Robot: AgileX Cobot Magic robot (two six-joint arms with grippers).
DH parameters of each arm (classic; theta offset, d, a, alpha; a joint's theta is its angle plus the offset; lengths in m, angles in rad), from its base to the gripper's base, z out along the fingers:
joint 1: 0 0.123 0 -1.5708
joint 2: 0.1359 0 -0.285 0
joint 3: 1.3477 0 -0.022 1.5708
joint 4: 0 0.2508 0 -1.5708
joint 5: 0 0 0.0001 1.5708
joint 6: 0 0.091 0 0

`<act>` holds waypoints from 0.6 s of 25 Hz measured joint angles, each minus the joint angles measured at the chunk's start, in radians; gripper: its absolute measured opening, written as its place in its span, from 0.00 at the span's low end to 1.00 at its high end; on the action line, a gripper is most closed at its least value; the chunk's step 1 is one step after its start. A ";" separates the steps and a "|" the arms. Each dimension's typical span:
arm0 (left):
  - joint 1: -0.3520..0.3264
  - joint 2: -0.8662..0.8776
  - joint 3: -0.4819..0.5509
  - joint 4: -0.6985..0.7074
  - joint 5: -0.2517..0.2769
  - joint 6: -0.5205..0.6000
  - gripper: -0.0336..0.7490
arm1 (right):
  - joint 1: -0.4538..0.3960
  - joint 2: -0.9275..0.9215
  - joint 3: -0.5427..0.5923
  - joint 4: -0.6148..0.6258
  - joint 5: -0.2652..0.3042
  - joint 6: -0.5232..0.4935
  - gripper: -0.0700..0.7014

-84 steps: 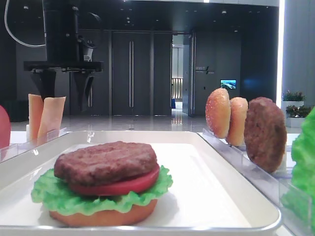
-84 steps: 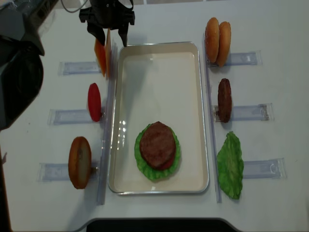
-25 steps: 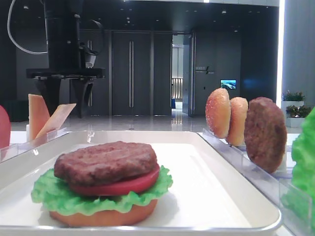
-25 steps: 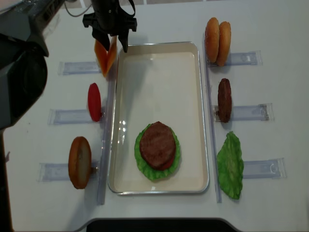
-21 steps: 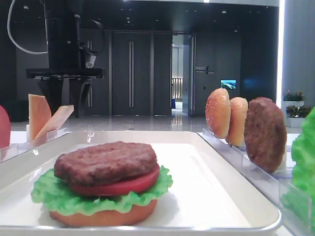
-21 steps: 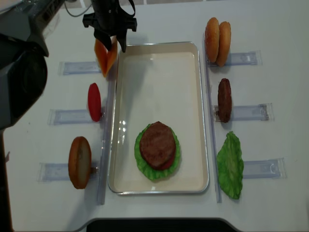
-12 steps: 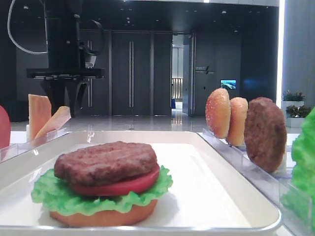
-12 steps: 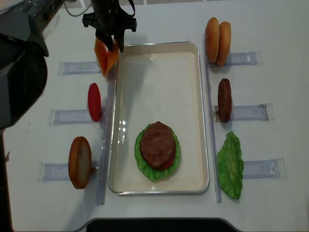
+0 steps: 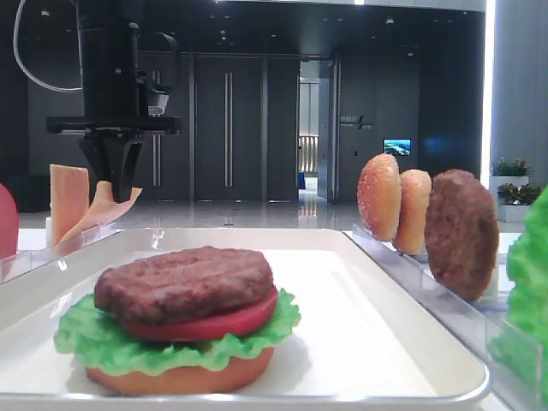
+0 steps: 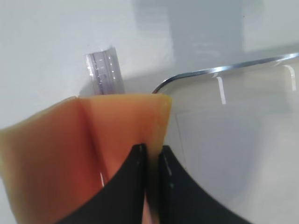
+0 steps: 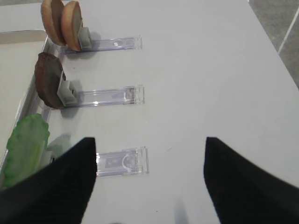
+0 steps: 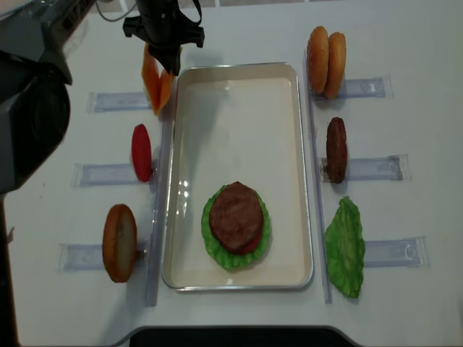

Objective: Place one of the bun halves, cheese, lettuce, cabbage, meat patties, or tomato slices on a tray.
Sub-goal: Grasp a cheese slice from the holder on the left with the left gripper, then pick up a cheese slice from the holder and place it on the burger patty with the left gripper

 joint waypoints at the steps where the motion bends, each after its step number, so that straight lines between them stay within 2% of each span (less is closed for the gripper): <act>1: 0.000 0.000 0.000 0.000 0.000 0.001 0.09 | 0.000 0.000 0.000 0.000 0.000 0.000 0.69; 15: 0.000 -0.021 0.000 0.005 0.004 0.001 0.09 | 0.000 0.000 0.000 0.000 0.000 0.000 0.69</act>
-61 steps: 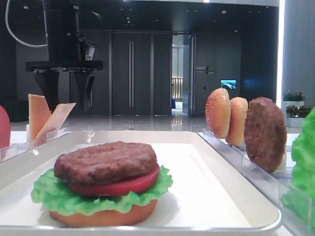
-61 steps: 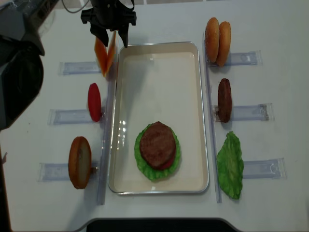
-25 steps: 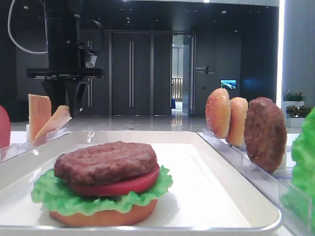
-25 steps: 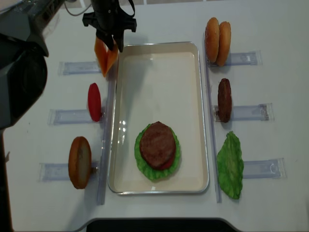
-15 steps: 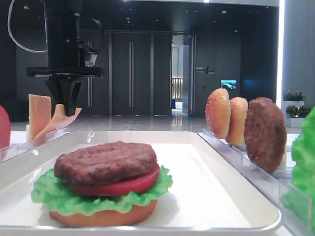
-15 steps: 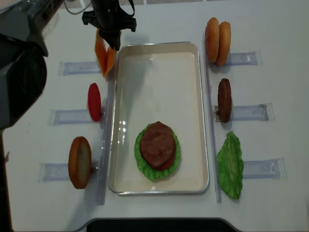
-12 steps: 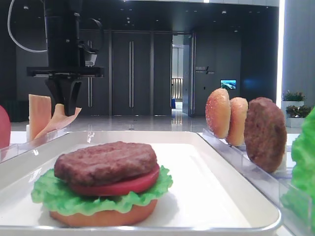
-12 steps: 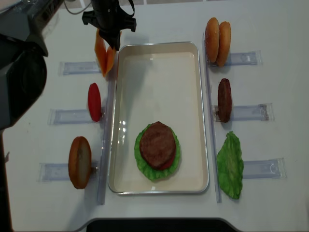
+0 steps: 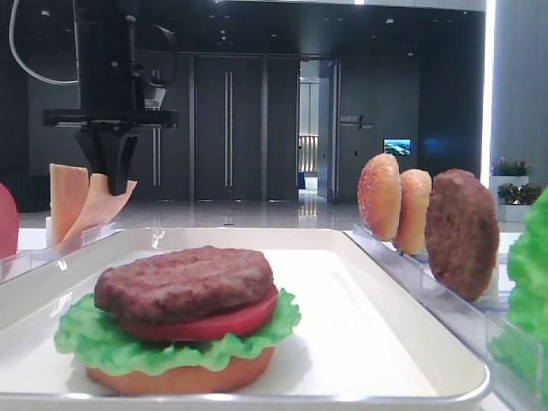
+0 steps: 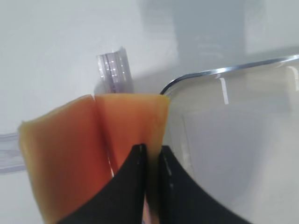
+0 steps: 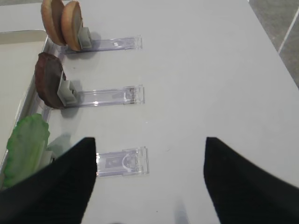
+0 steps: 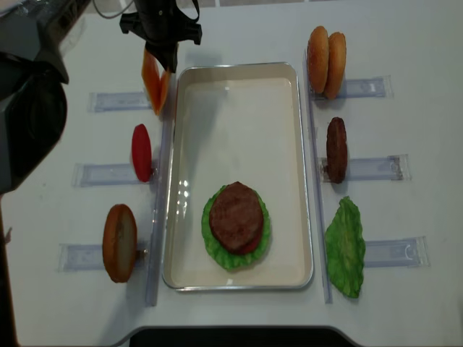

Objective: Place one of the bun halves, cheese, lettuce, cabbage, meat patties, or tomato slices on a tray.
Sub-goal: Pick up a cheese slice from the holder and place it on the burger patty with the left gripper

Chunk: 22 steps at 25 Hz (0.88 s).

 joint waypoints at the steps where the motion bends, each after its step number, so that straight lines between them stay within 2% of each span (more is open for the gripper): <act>1: 0.000 -0.002 0.000 0.000 0.000 0.000 0.09 | 0.000 0.000 0.000 0.000 0.000 0.000 0.69; 5: 0.000 -0.023 0.013 -0.010 -0.002 0.003 0.09 | 0.000 0.000 0.000 0.000 0.000 0.000 0.69; 12: 0.007 -0.087 0.126 -0.006 -0.012 0.007 0.09 | 0.000 0.000 0.000 0.000 0.000 0.000 0.69; 22: 0.010 -0.188 0.128 0.013 -0.012 0.007 0.09 | 0.000 0.000 0.000 0.000 0.000 0.000 0.69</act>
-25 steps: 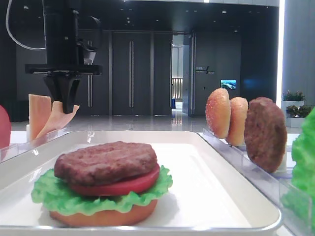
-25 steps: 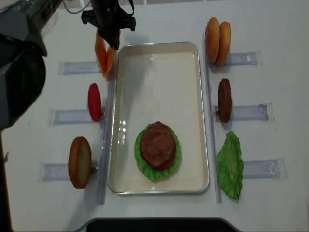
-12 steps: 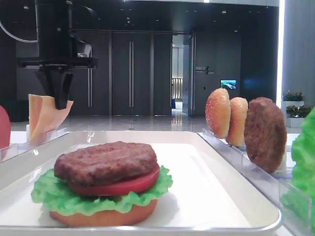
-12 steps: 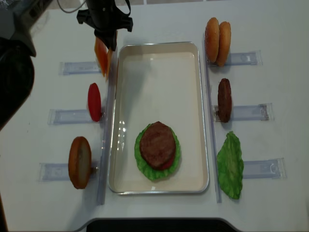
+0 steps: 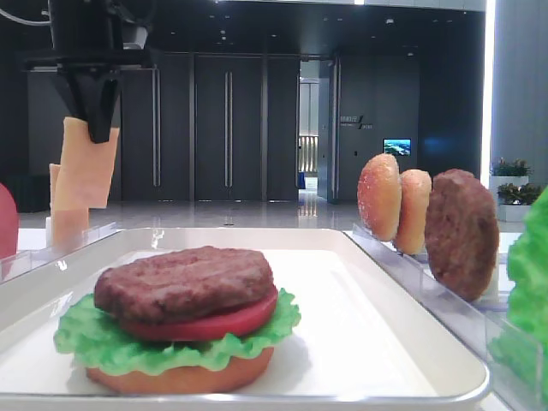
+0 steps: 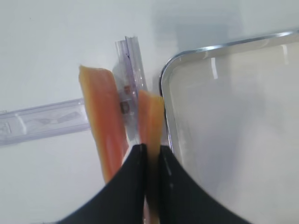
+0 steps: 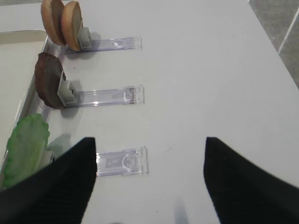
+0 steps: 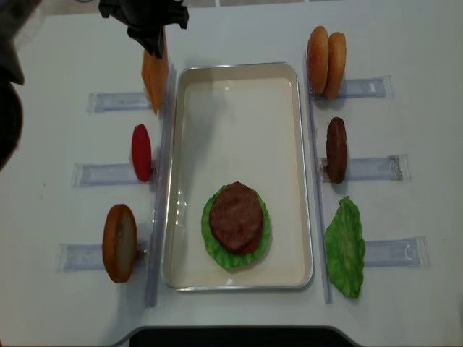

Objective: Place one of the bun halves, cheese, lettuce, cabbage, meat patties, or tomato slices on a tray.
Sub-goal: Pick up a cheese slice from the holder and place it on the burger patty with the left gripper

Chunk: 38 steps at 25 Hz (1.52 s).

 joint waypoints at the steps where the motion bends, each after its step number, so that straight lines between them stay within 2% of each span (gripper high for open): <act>1: 0.000 -0.012 0.000 -0.006 0.000 0.000 0.09 | 0.000 0.000 0.000 0.000 0.000 0.000 0.69; 8: 0.000 -0.116 0.029 -0.096 0.004 -0.002 0.09 | 0.000 0.000 0.000 0.000 0.000 0.000 0.69; 16: 0.000 -0.188 0.113 -0.311 0.011 0.002 0.09 | 0.000 0.000 0.000 0.000 0.000 0.000 0.69; 23: -0.005 -0.192 0.134 -0.539 0.011 0.103 0.09 | 0.000 0.000 0.000 0.000 0.000 0.000 0.69; 31: -0.011 -0.192 0.149 -0.719 0.010 0.237 0.09 | 0.000 0.000 0.000 0.000 0.000 0.000 0.69; 34: -0.011 -0.192 0.212 -0.815 0.006 0.303 0.09 | 0.000 0.000 0.000 0.000 0.000 0.000 0.69; 38: -0.011 -0.192 0.353 -0.900 -0.003 0.409 0.09 | 0.000 0.000 0.000 0.000 0.000 0.000 0.69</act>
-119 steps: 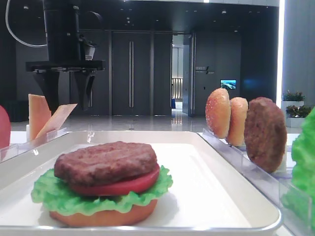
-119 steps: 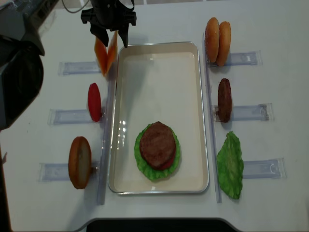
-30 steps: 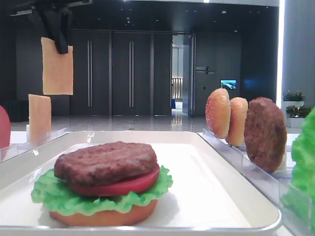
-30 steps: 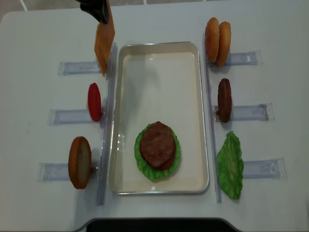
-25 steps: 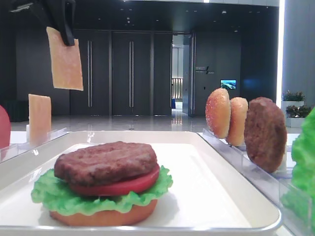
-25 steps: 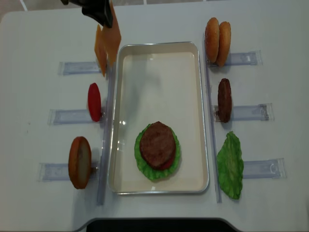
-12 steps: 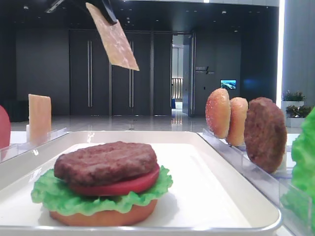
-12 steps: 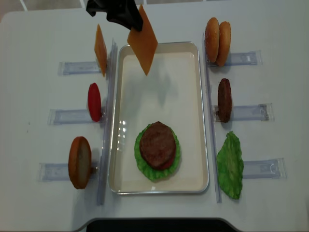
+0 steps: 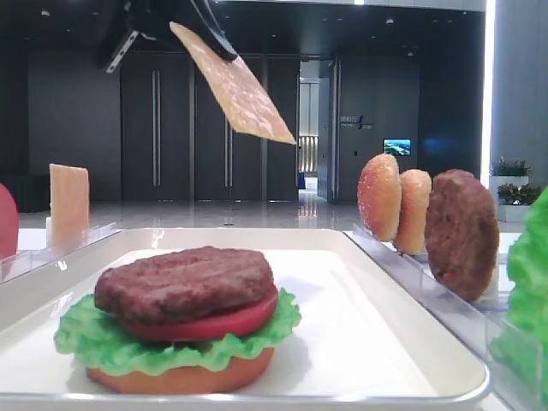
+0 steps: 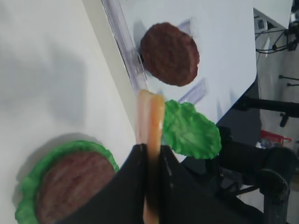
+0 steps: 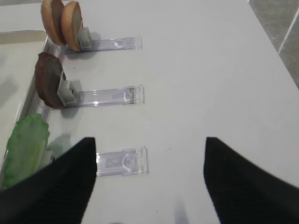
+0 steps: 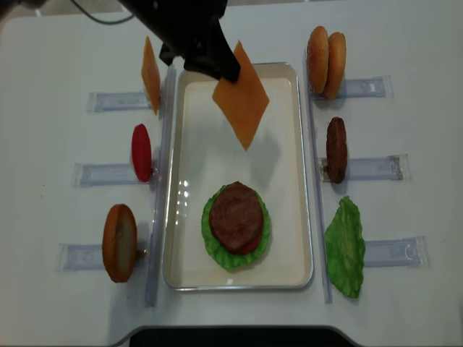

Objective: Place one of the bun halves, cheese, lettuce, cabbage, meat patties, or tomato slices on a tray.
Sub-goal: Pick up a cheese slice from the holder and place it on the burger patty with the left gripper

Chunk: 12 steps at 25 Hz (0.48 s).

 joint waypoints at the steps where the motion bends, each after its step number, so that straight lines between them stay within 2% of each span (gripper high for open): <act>1: 0.000 0.000 0.037 -0.021 -0.004 0.027 0.09 | 0.000 0.000 0.000 0.000 0.000 0.000 0.69; 7: 0.000 -0.005 0.188 -0.119 -0.017 0.186 0.09 | 0.000 0.000 0.000 0.000 0.000 0.000 0.69; 12: -0.010 -0.063 0.305 -0.144 -0.027 0.285 0.09 | 0.000 0.000 0.000 0.000 0.000 0.000 0.69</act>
